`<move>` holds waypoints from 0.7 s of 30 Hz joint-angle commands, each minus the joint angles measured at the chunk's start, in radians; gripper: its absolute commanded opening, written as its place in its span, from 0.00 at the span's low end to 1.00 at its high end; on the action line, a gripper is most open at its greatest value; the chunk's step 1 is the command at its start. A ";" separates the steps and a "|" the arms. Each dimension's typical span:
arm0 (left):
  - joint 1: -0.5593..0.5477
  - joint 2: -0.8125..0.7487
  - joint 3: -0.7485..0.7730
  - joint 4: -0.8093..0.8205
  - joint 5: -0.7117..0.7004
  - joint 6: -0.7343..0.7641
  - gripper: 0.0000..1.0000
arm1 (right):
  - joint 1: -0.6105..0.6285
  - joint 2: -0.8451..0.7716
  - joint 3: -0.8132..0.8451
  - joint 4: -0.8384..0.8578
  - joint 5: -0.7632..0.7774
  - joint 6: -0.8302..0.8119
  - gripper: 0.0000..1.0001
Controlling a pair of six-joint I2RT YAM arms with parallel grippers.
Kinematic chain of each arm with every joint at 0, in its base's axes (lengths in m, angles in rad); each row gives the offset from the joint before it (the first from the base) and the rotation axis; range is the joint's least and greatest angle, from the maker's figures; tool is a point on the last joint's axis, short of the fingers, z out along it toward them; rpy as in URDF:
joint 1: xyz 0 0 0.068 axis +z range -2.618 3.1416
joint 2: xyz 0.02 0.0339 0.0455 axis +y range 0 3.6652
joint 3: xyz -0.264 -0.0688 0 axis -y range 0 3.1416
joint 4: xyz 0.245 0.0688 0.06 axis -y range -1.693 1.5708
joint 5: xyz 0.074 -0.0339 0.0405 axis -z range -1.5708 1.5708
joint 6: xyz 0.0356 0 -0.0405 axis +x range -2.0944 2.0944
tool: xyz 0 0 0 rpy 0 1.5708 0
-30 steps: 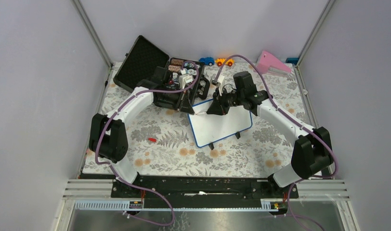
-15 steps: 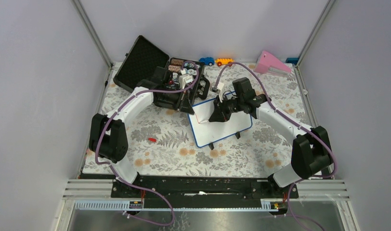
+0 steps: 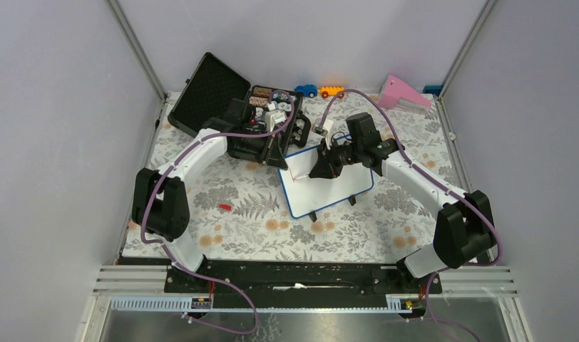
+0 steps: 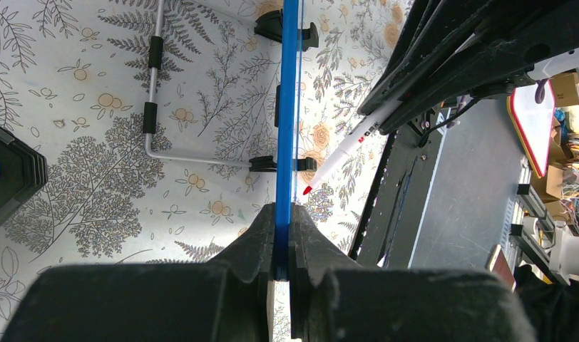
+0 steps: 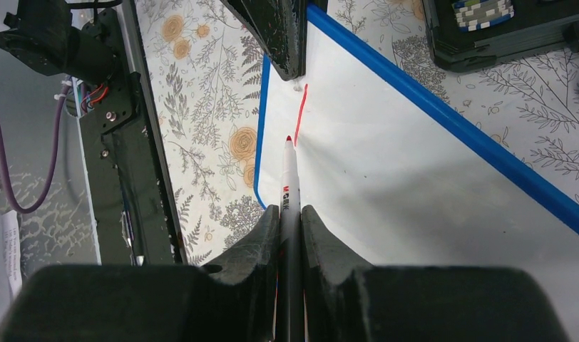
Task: Write a sentence on the whiteboard
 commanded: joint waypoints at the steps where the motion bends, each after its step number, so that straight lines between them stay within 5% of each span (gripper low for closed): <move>1: -0.007 -0.006 0.024 -0.003 -0.024 0.022 0.00 | 0.005 -0.006 0.047 0.033 -0.013 0.013 0.00; 21: -0.007 -0.013 0.021 -0.003 -0.021 0.019 0.00 | 0.005 0.050 0.076 0.050 0.004 0.029 0.00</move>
